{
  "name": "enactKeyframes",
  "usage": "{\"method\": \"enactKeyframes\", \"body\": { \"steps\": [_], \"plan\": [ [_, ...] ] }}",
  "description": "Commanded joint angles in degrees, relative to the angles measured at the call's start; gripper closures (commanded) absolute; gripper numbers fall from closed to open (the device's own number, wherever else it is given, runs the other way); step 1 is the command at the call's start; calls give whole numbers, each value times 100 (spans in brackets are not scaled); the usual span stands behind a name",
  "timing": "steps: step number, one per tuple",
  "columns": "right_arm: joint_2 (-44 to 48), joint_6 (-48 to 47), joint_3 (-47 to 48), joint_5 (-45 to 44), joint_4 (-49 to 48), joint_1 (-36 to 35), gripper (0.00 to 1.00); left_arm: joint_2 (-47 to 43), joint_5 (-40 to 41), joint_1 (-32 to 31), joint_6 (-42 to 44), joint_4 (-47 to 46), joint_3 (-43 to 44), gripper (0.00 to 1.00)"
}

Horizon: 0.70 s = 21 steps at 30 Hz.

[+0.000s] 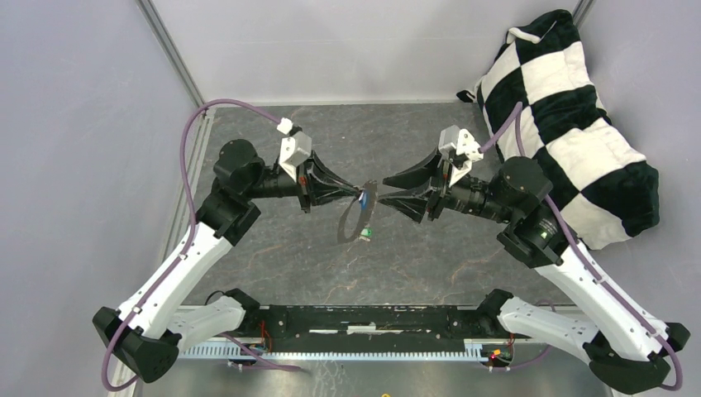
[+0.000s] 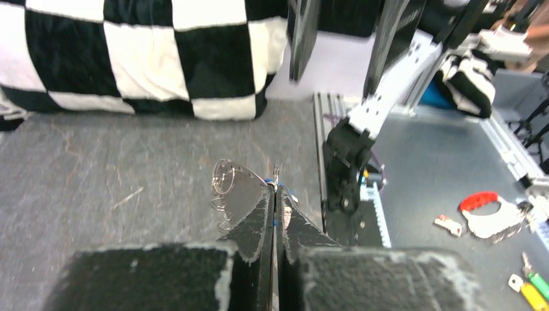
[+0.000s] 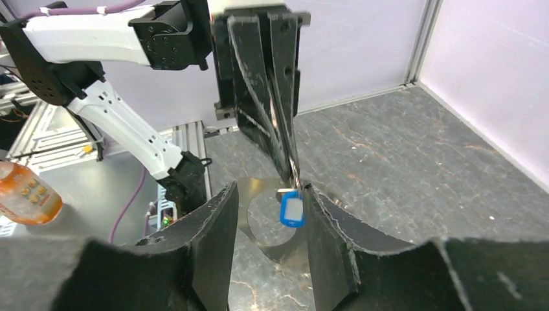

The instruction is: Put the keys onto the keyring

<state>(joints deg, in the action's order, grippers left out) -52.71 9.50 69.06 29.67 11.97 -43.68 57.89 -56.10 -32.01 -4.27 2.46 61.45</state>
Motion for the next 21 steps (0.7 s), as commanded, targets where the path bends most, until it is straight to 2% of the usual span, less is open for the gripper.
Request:
{"method": "enactKeyframes", "body": {
  "steps": [1, 8, 21],
  "plan": [
    [46, 744, -481, 151, -693, 46, 53, -69, 73, -7, -1578, -1758, -6, 98],
    [130, 1480, -1132, 498, -1732, 62, 51, -135, -92, -8, -1566, -2003, -10, 98],
    [25, 2355, -1644, 862, -3374, 75, 52, -280, -330, -7, -1160, -1916, -170, 98]
  ]
}}
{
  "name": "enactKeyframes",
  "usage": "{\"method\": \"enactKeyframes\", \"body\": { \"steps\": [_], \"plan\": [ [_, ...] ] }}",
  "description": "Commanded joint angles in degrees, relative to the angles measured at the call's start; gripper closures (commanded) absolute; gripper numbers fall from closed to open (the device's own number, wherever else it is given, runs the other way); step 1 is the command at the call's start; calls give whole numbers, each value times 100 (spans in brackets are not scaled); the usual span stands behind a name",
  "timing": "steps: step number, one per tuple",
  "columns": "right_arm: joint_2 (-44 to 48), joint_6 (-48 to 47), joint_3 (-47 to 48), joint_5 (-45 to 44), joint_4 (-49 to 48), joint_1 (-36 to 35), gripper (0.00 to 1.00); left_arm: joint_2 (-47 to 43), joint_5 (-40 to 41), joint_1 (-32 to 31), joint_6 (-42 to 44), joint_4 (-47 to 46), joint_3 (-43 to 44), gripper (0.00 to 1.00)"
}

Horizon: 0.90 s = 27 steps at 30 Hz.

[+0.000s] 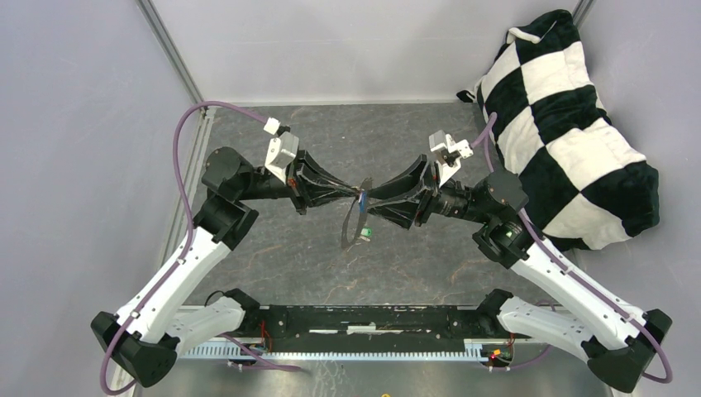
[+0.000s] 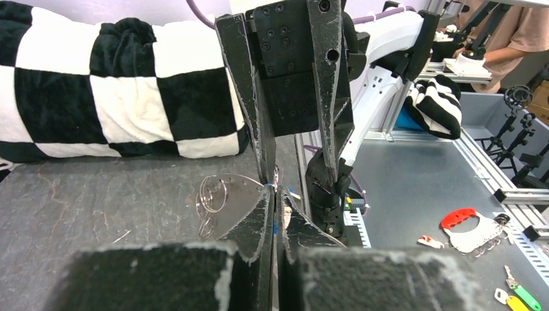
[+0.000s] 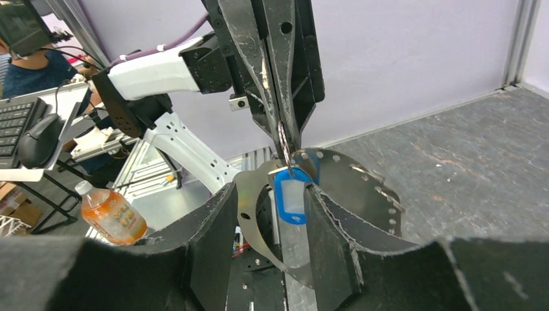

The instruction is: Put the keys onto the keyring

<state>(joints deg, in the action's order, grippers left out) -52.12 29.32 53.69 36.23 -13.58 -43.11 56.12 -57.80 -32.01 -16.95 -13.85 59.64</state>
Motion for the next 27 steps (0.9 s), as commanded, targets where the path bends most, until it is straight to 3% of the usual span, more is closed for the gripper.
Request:
{"method": "enactKeyframes", "body": {
  "steps": [1, 13, 27],
  "plan": [
    [-58, 396, -122, 218, -861, 25, 53, -104, -168, -7, 117, -285, 19, 98],
    [-223, 634, -95, 219, -1194, 19, 66, -196, -499, -7, 629, 153, 62, 98],
    [-266, 777, -156, 359, -1254, 26, 93, -242, -461, -8, 759, 245, 72, 98]
  ]
}}
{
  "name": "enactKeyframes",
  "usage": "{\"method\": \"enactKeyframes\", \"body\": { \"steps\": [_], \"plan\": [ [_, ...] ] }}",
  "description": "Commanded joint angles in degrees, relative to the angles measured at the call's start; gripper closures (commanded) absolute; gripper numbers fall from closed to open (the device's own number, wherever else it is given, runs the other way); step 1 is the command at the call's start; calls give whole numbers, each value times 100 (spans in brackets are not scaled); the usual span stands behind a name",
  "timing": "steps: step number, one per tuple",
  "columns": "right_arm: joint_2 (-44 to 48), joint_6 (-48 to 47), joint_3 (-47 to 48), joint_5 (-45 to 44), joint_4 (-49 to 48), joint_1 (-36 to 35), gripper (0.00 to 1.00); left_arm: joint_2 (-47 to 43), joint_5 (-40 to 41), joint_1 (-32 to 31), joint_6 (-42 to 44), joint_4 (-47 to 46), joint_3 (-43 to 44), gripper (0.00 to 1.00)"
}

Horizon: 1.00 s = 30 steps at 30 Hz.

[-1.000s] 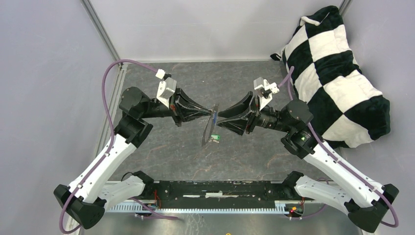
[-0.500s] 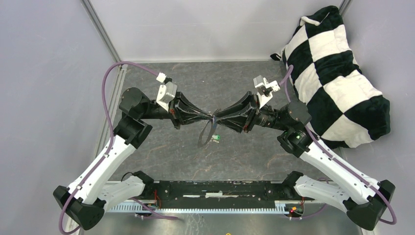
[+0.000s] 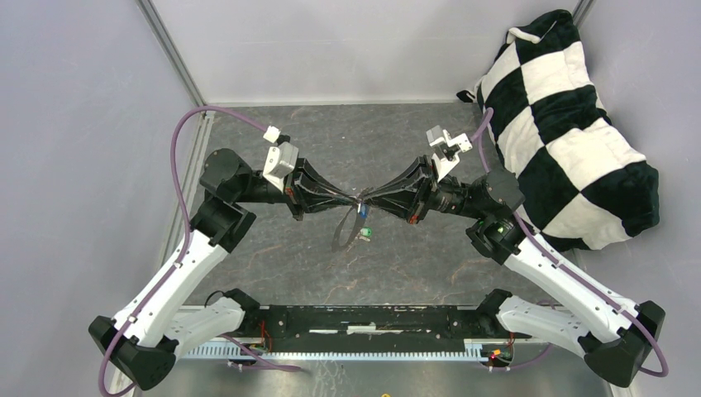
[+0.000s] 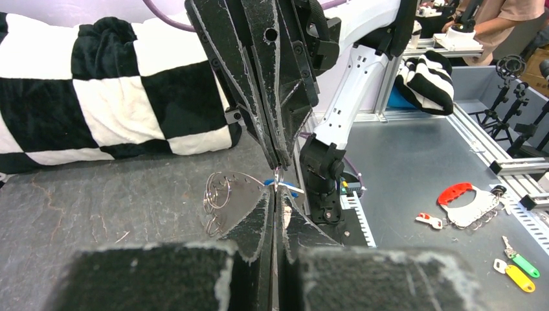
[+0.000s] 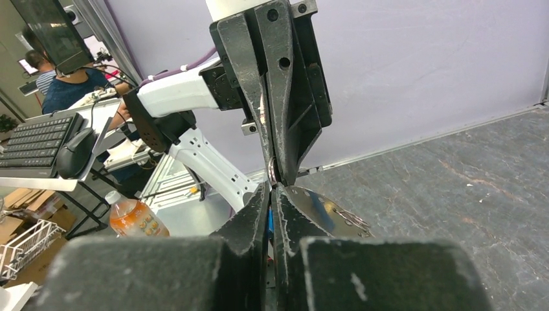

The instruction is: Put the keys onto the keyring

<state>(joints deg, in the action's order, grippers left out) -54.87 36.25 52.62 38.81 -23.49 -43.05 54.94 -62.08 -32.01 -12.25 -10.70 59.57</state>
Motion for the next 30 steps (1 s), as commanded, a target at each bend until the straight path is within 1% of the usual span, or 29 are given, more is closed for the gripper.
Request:
{"method": "enactKeyframes", "body": {
  "steps": [1, 2, 3, 4, 5, 6, 8, 12, 23, 30],
  "plan": [
    [19, 70, -58, 101, -251, 16, 93, -129, -25, -7, 306, -65, 81, 98],
    [14, 68, -63, 116, -216, 10, 90, -125, -11, -7, 318, -51, 83, 98],
    [14, 70, -68, 154, -185, 17, 83, -132, -12, -7, 331, -43, 81, 98],
    [11, 67, -68, 186, -168, 15, 73, -128, -6, -7, 350, -34, 89, 98],
    [10, 63, -76, 184, -129, 14, 69, -132, 2, -7, 361, -25, 90, 98],
    [20, 58, -89, 173, -121, 17, 66, -132, 3, -7, 369, -21, 90, 98],
    [32, 40, -94, 184, -145, 18, 65, -128, 20, -11, 393, 3, 98, 98],
    [-14, 117, -56, 233, -259, 18, 71, -128, 94, -7, 460, 31, 98, 98],
    [-117, 239, -102, 233, -482, 20, 100, -127, 167, -7, 569, 139, 106, 98],
    [56, 131, -204, 163, -150, 12, 100, -145, 220, -7, 599, 144, 107, 98]
  ]
}}
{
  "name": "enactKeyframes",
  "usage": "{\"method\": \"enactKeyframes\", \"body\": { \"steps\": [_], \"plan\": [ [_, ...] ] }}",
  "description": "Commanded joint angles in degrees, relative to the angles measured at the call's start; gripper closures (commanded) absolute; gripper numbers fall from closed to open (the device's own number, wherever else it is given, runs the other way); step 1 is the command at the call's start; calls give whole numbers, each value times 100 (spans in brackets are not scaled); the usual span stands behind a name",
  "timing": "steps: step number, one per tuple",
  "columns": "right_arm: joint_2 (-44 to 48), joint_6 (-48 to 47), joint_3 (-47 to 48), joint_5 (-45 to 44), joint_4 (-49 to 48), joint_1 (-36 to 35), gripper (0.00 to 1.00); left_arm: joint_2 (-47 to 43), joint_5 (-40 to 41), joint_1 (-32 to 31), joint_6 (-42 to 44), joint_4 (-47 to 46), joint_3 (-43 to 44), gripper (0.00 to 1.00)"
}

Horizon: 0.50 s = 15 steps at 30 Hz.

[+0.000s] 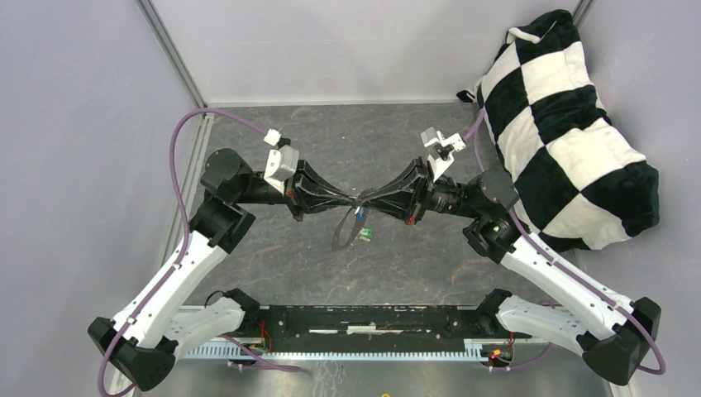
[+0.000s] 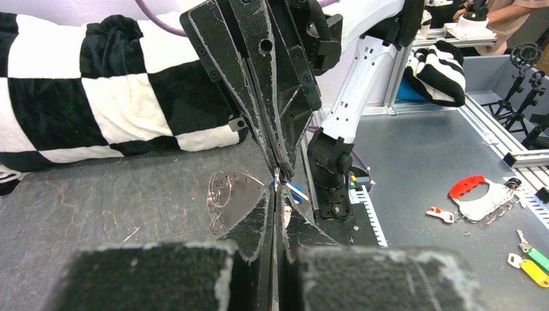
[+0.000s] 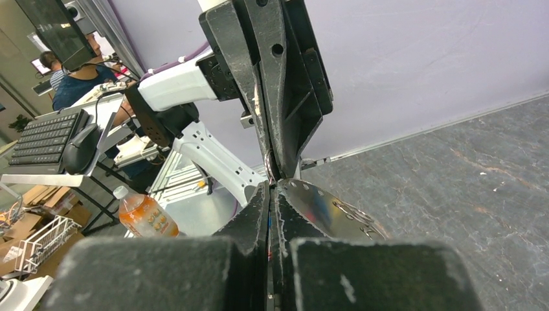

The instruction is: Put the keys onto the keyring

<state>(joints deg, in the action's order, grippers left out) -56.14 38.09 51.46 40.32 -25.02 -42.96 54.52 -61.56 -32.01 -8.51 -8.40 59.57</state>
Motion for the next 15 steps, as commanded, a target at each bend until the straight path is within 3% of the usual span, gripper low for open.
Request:
{"method": "enactKeyframes", "body": {
  "steps": [1, 15],
  "plan": [
    [212, -62, -128, 16, 10, 0, 100, -108, 169, -7, 213, -97, 107, 98],
    [110, -19, -144, 40, 221, 7, 100, -112, 71, -7, 68, -258, 107, 98]
  ]
}}
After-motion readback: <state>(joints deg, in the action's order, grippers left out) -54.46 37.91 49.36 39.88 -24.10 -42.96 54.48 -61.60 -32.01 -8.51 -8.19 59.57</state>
